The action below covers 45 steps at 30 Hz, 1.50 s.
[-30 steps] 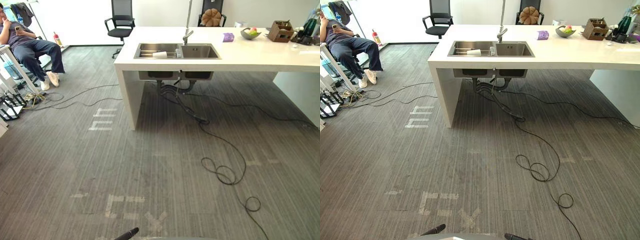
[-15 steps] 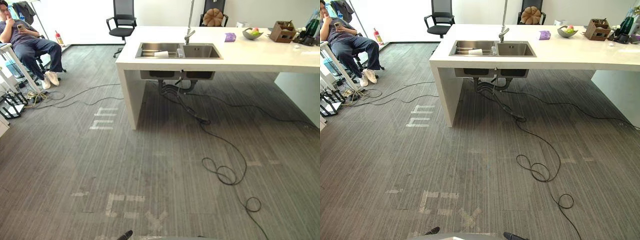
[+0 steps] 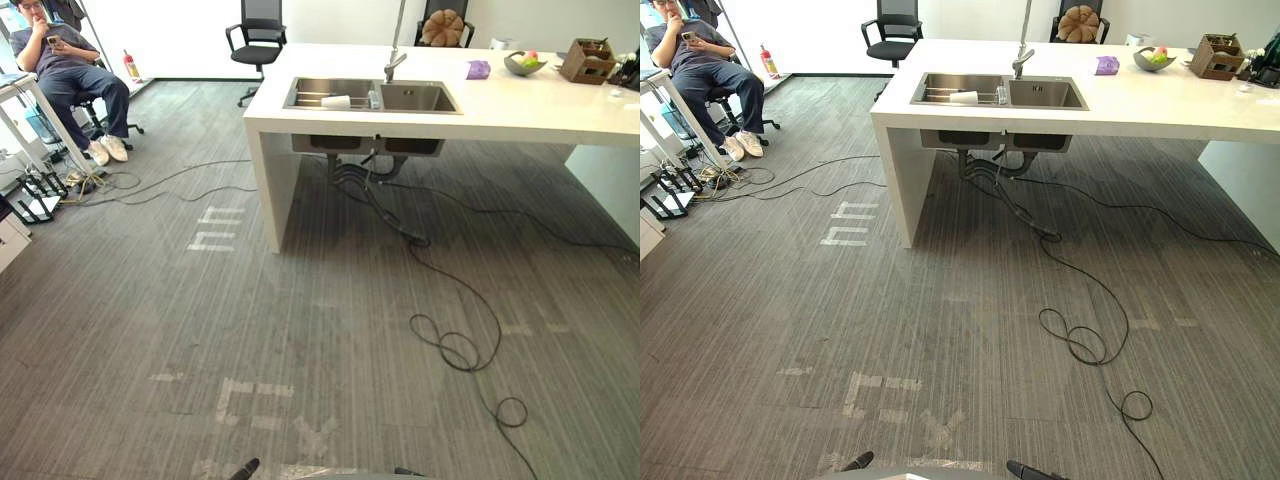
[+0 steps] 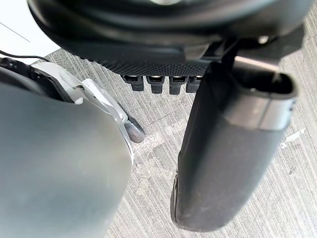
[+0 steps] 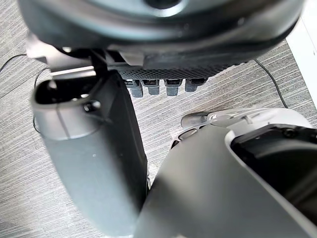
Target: Walk over to the sink, pick up the cup, carry it to the dishwasher, place the cup inside the dishwasher, then close the dishwasher door
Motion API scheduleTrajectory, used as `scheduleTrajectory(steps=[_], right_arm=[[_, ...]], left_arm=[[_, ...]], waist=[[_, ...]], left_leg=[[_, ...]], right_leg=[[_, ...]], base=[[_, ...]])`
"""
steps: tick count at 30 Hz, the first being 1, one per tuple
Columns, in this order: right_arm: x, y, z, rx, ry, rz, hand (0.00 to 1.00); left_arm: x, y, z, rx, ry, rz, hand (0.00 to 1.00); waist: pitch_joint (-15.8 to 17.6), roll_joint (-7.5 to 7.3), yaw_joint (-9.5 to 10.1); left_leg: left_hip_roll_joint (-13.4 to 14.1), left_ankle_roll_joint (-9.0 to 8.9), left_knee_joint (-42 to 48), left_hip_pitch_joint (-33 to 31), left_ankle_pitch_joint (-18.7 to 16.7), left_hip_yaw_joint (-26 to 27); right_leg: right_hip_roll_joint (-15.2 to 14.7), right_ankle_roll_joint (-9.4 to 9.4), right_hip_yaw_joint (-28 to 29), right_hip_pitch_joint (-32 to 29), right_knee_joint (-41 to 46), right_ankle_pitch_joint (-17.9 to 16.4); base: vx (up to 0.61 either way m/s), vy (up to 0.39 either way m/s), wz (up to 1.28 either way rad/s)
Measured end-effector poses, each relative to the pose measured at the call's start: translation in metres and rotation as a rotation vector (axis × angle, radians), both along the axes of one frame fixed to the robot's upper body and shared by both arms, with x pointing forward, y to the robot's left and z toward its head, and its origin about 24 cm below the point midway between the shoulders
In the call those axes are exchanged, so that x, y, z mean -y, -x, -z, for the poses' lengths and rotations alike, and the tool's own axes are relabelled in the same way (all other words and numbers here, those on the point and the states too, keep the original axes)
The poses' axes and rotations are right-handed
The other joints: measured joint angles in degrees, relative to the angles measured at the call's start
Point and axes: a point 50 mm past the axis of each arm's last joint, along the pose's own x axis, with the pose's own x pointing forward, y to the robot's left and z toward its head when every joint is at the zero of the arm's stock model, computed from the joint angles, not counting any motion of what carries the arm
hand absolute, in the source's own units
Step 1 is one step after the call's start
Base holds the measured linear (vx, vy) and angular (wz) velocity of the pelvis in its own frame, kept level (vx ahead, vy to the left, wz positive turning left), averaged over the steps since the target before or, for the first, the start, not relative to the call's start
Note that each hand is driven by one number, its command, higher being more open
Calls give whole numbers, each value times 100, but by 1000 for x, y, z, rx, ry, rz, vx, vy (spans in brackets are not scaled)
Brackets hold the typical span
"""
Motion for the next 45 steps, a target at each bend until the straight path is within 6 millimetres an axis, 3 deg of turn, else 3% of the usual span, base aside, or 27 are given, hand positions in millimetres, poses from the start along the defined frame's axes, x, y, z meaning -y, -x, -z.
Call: scheduleTrajectory(steps=[2, 5, 7, 9, 14, 16, 20, 21, 22, 23, 26, 27, 28, 29, 30, 32, 33, 35, 37, 38, 39, 41, 42, 43, 44, 45], right_arm=[[0, -2, 0, 12, -1, 7, 100], [-3, -8, -1, 49, -9, 24, 100], [-2, -18, -3, 80, -17, 31, 100], [-5, -18, -2, 84, -25, 34, 100], [-5, -20, -5, 157, -48, 98, 100], [-6, -21, -7, 192, -52, 94, 100], [-7, -20, -11, 236, -61, 145, 100], [-3, -15, -11, 234, -67, 184, 100], [2, -14, -12, 234, -57, 194, 100], [5, -15, -12, 230, -52, 188, 100], [7, -15, -10, 183, -66, 176, 100], [7, -15, -9, 169, -69, 169, 100], [7, -16, -9, 164, -69, 160, 100], [7, -16, -9, 160, -67, 157, 100], [5, -16, -8, 151, -67, 148, 100], [2, -16, -8, 140, -68, 134, 100], [1, -20, -8, 146, -66, 130, 100], [-4, -40, -10, 183, -68, 127, 100], [-6, -52, -13, 217, -62, 126, 100], [-6, -55, -14, 232, -53, 127, 100], [-10, -54, -13, 230, -54, 129, 100], [-17, -54, -12, 213, -65, 118, 100], [-19, -57, -12, 209, -60, 105, 100], [-21, -61, -12, 195, -58, 92, 100], [-23, -63, -12, 187, -58, 81, 100], [-24, -64, -12, 176, -62, 78, 100]], left_arm=[[0, 0, 0, -7, 1, -10, 100], [-4, -1, -1, 5, -3, -18, 100], [-4, 0, -1, -3, 2, -15, 100], [-8, 4, -2, -16, -3, -14, 100], [-9, 2, -2, -28, 17, 14, 100], [-10, 0, -2, -24, 24, 15, 100], [-8, -4, -2, 0, 35, -29, 100], [-1, -2, -1, -9, 41, -27, 100], [4, 4, 0, -31, 43, -24, 100], [7, 5, 1, -32, 42, -32, 100], [7, 3, 1, -24, 27, -61, 100], [7, -1, 1, -10, 20, -73, 100], [6, -7, 0, 8, 16, -88, 100], [6, -10, 0, 23, 10, -96, 100], [2, -17, -2, 51, -16, -82, 100], [-2, -28, -5, 103, -66, -38, 100], [-4, -36, -7, 131, -114, 26, 100], [-11, -55, -16, 203, -263, 237, 100], [-16, -63, -21, 237, -347, 360, 100], [-14, -64, -24, 251, -384, 423, 100], [-14, -66, -28, 277, -446, 513, 100], [-15, -83, -39, 343, -551, 614, 100], [-9, -105, -50, 421, -631, 687, 100], [0, -126, -62, 492, -717, 767, 100], [6, -136, -70, 531, -767, 804, 100], [18, -154, -90, 639, -845, 832, 100]], waist=[[26, -10, -10], [177, -117, 22], [298, -101, -12], [354, -103, -10], [428, -70, -19], [433, -74, -7], [439, -95, -9], [381, 5, -50], [256, 163, -70], [230, 230, -63], [177, 295, -68], [136, 366, -70], [187, 323, -75], [209, 329, -71], [303, 291, -53], [365, 195, 52], [386, 178, 95], [517, 155, 211], [564, 79, 259], [553, 119, 288], [546, 198, 297], [592, 61, 316], [658, -20, 266], [658, -94, 220], [646, -123, 195], [641, -170, 161]], left_leg=[[-26, 45, 2, 42, -56, -124], [-231, 191, 2, 183, -134, -281], [-233, 301, 10, 305, -117, -321], [-206, 352, 32, 438, -146, -356], [264, 203, 314, 545, -647, -422], [474, 59, 724, 608, -1085, -439], [552, -181, 1389, 848, -1971, -614], [732, -168, 1325, 1014, -2139, -702], [897, -214, 1361, 1110, -2096, -724], [981, -183, 1487, 1092, -2049, -718], [1185, -237, 2706, 710, -1539, -739], [1274, -447, 3602, 331, -1189, -765], [1400, -854, 4747, -180, -789, -729], [1497, -873, 5367, -445, -845, -656], [1553, -812, 6315, -861, -1080, -523], [1469, -777, 6818, -1510, -1421, -295], [1404, -731, 6746, -1837, -1561, -198], [1296, -393, 5550, -2489, -1855, 453], [1038, -342, 3738, -2630, -1484, 765], [999, -418, 2646, -2590, -1066, 693], [980, -457, 2594, -2599, -261, 609], [768, -383, 3039, -2715, -310, 575], [614, -177, 3239, -2790, -437, 575], [466, -53, 3232, -2764, -512, 571], [408, -2, 3213, -2727, -539, 567], [337, 140, 3216, -2597, -635, 574]], right_leg=[[-134, 79, -116, -199, 679, -396], [-614, 194, -191, -650, 2179, -1040], [-755, 211, -127, -925, 2907, -1112], [-789, 103, -150, -1001, 2872, -1238], [-638, 169, -87, -1968, 2852, -1074], [-586, 179, 90, -2298, 2591, -753], [-749, 41, 226, -2361, 2318, -470], [-693, 67, 185, -2369, 2616, -191], [-551, -123, 87, -2396, 2877, -363], [-471, -162, 57, -2381, 2944, -507], [-165, -306, -12, -1936, 2724, -806], [-36, -347, -36, -1679, 2510, -891], [108, -371, -41, -1310, 2126, -916], [183, -395, -46, -1078, 1932, -928], [263, -403, -50, -534, 1594, -929], [291, -414, -14, 118, 1158, -940], [288, -403, 7, 302, 1016, -933], [112, -386, 209, 657, 850, -942], [-237, -135, 402, 871, 847, -1130], [-340, -78, 560, 967, 809, -1328], [-419, -40, 835, 1221, 758, -1659], [-596, -227, 1302, 1224, 935, -1861], [-711, -133, 1488, 1185, 1113, -1807], [-810, 43, 1519, 1061, 1429, -1660], [-844, 95, 1539, 991, 1612, -1583], [-917, 217, 1549, 912, 1964, -1399]], base=[[-12, 24, 34], [17, 64, 28], [37, 87, 7], [74, 27, 5], [164, -65, 5], [251, -114, 6], [419, -247, 26], [556, -329, 43], [587, -321, 33], [742, -380, 8], [650, -322, -9], [571, -203, -2], [678, -234, 1], [522, -163, 7], [400, -126, 3], [440, -111, -6], [493, -35, -26], [464, 88, -60], [445, 179, -76], [476, 286, -84], [482, 314, -72], [421, 294, -24], [524, 335, 27], [520, 307, 39], [498, 264, 29], [397, 190, 6]])
